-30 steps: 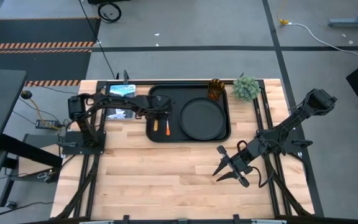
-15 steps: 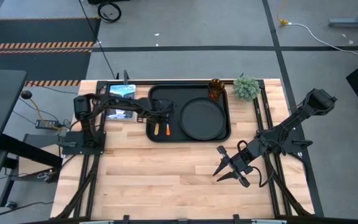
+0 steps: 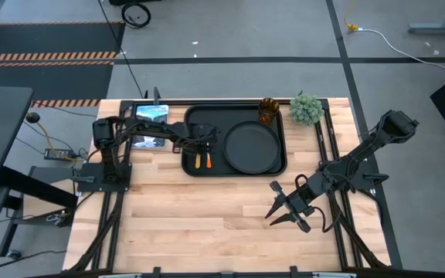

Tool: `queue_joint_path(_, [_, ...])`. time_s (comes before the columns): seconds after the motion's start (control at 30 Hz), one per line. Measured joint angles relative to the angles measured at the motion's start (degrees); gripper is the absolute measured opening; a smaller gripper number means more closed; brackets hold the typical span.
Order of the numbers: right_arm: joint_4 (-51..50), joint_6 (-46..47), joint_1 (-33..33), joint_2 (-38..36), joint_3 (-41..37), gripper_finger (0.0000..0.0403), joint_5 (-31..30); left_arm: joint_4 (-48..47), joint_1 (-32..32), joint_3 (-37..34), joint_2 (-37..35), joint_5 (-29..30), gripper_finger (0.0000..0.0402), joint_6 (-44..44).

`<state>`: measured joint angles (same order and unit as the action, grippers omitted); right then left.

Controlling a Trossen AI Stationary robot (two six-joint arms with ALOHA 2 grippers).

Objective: Pick and place plate/cup/fork/spoon on tray
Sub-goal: Put the spoon on the black tray to the left of the orange fork

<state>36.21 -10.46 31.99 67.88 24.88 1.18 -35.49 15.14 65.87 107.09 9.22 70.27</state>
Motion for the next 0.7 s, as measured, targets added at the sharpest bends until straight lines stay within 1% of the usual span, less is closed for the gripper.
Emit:
queue_joint_path(0.43, [0.07, -0.08, 0.63, 0.00, 0.00, 0.0116, -0.01, -0.44, -0.02, 0.00, -0.02, -0.05, 0.0115, 1.38])
queue_joint_path(0.7, [-0.02, -0.24, 0.63, -0.03, 0.00, 0.0116, -0.01, -2.09, 0.00, 0.09, -1.26, 0.15, 0.0138, -2.47])
